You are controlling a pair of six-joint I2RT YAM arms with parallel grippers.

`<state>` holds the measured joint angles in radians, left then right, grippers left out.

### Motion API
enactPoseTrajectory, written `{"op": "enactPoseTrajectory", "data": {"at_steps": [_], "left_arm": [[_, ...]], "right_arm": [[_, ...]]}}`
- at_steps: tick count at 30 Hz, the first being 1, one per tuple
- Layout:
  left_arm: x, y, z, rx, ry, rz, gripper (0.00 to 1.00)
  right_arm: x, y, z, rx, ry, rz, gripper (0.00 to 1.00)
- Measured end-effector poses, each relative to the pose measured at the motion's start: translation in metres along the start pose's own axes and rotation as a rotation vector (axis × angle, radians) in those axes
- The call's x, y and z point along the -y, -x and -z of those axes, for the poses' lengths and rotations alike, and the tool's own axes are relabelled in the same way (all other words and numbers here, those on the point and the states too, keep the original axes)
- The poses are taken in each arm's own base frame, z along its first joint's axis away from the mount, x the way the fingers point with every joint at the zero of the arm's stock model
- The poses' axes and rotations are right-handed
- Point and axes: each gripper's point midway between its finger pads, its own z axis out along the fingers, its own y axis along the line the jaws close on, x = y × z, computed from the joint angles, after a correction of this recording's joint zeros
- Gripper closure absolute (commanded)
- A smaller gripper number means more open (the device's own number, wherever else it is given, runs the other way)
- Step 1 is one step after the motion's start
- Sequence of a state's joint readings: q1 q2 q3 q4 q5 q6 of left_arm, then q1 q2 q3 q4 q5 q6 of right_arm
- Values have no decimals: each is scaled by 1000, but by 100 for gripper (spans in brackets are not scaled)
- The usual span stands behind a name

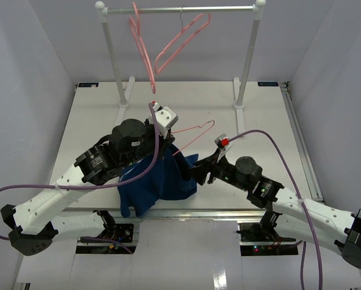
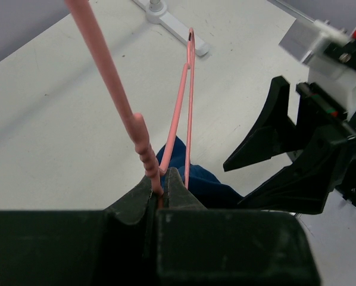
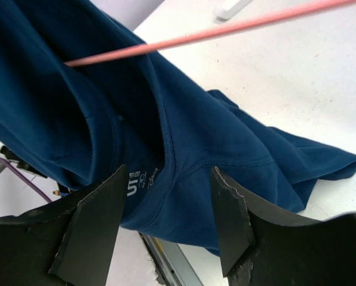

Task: Place the t-shirt on the hanger

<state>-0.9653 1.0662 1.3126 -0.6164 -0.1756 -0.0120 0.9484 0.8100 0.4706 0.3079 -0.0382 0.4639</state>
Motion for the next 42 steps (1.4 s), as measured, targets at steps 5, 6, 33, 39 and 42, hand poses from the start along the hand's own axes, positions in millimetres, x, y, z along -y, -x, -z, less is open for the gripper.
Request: {"op": "enactPoseTrajectory", "data": {"at_steps": [5,6,33,39,42], "left_arm": [[-1,6,4,30,0,11,100],[-1,6,5,34,0,13,100],[34,-2,42,47,-245,-59,100],[32,-8,42,27,-245,-98,100],[28,-11,40,18,-229,-118,100]], "right_arm": [[1,-19,-14,-46,-26,2,48],[0,-21,-16,-49,-28,2,49],[88,73,39,266,-464,62,92],[91,95,54,285,-505,78,92],[88,103,59,291,-509,90,92]]}}
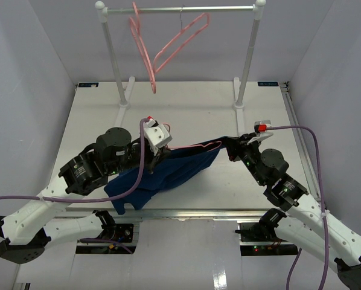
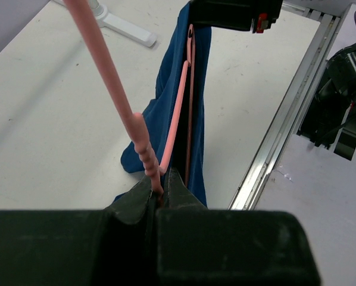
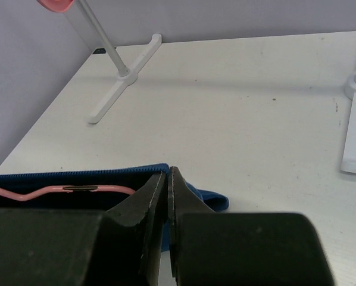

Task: Place the t-shirt on the hanger

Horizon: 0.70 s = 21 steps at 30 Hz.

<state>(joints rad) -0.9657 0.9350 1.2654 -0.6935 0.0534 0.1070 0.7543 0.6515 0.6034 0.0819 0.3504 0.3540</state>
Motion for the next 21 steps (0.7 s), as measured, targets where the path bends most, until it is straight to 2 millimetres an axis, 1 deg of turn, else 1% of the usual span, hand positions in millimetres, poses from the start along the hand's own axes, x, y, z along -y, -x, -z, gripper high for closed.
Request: {"op": "enactPoseTrajectory", "data": {"at_steps": [5,8,10,15,18,19,21], "left_arm": [[-2,-9,-8,-37,4,-20,100],[-3,-16,-19,-74,7,-24,100],[-3,-21,-26,-96,4,-24,100],[5,-27,-45,-114,-45,-15,100],[14,-33,-53,-97,-92,2,100],[18,-36,-55,-96,-109,8,100],[25,-45,-60,-99,-145,21,100]], "right_arm": [[-2,3,2,-26,14,49,92],[-13,7,2,-66,69,97,92],[-26,12,2,-92,135,121,92],[-75,19,11,-162,391,154,92],[-99,12,27,-226,532,166,90],[-106,9,33,-247,577,172,85],[-112,0,43,-292,636,183,70]]}}
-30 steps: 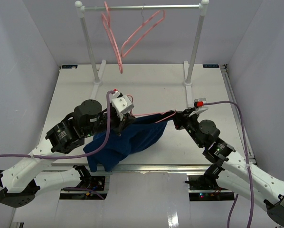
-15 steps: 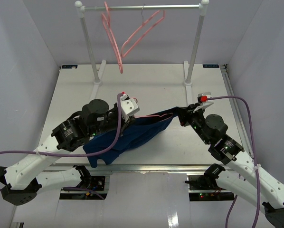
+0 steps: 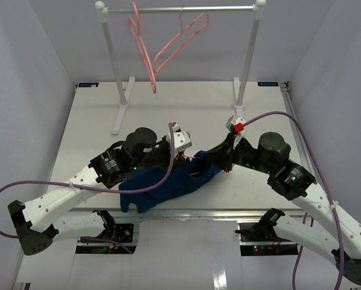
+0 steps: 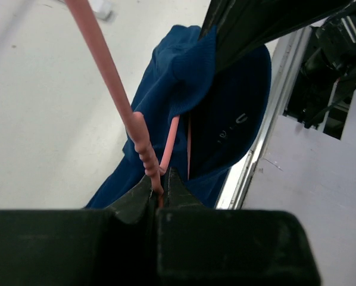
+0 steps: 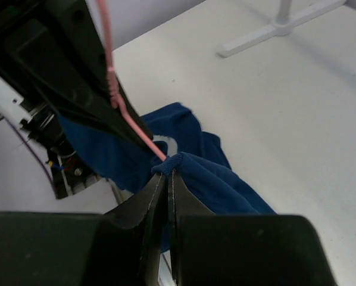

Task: Place the t-shirt on the hanger

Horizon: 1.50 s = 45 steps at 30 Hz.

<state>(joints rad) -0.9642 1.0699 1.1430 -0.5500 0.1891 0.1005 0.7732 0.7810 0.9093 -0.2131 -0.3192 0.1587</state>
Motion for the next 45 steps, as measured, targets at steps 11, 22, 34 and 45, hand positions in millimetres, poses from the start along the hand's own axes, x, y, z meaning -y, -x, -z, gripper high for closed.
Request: {"op": "enactPoseTrajectory", "data": {"at_steps": [11,22,34,45], "left_arm": [[37,-12,-9,43,-202,45,100],[55,7,2,126,-300,40,100],[59,0,4,113,-324,49,100],[53,-2,5,96,-284,89,60]], "right_arm": [[-25,-15,19,-59,127,75,43],[-48,13,-3,44,289,88,47],[-75,23,-34,120,397,82,68],[-68,23,-46,154,320,51,92]]}}
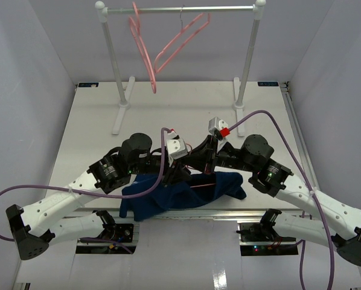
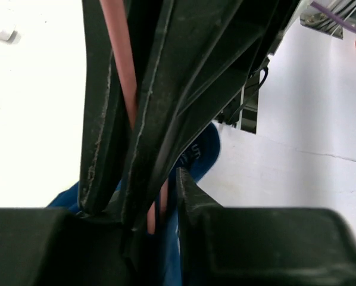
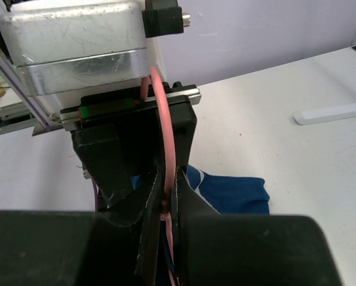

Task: Place the t-shirt on the hanger

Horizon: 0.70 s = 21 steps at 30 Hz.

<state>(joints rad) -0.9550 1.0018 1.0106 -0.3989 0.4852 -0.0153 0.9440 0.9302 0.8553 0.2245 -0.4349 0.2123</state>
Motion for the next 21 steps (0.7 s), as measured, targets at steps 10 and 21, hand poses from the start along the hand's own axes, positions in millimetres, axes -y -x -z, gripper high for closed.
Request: {"op": "enactPoseTrajectory", "data": {"at_steps": [10,21], "left_arm": [[-13,35,11,-32,143,-1,39],[-21,25,24,-113,216,-51,29]], "right_arm": [[12,34,13,65,-155,41,92],[14,39,15,53,-166,105,92]]}}
